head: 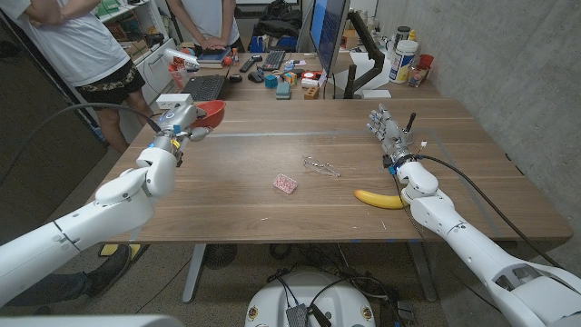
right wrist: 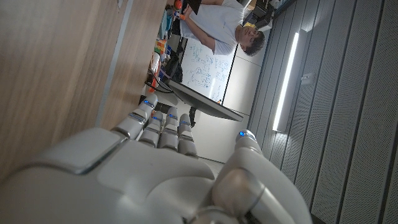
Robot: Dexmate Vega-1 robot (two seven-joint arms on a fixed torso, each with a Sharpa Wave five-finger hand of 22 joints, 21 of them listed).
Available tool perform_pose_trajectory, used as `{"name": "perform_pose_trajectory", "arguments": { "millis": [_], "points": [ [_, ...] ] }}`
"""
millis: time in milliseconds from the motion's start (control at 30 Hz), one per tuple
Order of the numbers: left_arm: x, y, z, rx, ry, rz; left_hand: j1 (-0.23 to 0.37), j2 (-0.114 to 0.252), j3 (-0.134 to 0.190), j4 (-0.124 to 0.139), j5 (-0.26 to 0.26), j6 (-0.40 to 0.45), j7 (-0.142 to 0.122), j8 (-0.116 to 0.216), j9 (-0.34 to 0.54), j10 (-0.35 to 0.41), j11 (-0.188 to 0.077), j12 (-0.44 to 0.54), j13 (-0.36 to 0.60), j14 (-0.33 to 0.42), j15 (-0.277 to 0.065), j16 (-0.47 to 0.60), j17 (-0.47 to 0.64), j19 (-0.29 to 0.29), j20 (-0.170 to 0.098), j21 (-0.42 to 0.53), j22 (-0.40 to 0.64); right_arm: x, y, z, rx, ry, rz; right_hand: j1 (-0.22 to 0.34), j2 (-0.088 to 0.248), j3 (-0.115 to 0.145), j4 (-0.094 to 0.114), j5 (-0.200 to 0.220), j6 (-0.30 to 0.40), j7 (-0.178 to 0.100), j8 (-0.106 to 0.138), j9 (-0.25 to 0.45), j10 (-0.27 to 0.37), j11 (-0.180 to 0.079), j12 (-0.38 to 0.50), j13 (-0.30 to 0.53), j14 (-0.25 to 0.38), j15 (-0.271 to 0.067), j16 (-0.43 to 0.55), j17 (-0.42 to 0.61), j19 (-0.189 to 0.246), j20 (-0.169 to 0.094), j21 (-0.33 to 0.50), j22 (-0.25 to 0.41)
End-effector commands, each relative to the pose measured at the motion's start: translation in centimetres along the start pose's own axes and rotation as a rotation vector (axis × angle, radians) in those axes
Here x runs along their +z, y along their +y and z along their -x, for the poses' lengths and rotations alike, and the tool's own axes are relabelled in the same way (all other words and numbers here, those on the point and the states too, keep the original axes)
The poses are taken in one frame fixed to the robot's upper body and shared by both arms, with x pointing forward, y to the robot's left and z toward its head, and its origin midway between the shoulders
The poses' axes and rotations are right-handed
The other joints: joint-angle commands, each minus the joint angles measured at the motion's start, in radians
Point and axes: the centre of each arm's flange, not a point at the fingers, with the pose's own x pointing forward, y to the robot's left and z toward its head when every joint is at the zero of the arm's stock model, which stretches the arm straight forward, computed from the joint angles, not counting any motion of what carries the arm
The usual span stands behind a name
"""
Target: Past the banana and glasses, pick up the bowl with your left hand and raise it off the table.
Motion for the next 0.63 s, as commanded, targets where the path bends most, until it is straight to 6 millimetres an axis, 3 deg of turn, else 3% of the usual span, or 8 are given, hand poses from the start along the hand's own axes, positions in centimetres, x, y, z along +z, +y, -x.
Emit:
{"name": "perform_pose_trajectory", "arguments": {
  "millis": [33,633],
  "points": [
    [0.34,1.59,-0.2,0.023,-0.017,-0.023,-0.001,0.005,0.009,0.005,0.003,0.012,0.002,0.006,0.001,0.013,-0.006,-0.001,0.006,0.008,-0.067,-0.003,0.003,-0.001,-0.055,0.005,0.004,-0.06,0.35,-0.11,0.001,-0.003,-0.003,0.008,-0.002,-0.005,-0.001,0.007,0.002,-0.001,0.004,0.004,0.004,-0.002,-0.002,0.006,0.012,-0.001,0.003,0.003,0.01,0.003,0.006,0.003],
    [0.6,1.64,-0.51,0.023,-0.031,-0.021,-0.002,0.004,0.011,0.005,0.003,0.011,0.009,0.01,-0.001,0.015,-0.006,-0.009,0.016,0.009,-0.068,-0.007,0.009,-0.003,-0.054,0.006,0.004,0.07,0.39,-0.19,-0.003,-0.005,0.001,0.007,-0.002,-0.006,-0.001,0.007,0.004,-0.003,0.005,0.004,0.006,-0.002,-0.002,0.006,0.012,-0.001,0.003,0.003,0.009,0.004,0.006,0.003]
  ]
}}
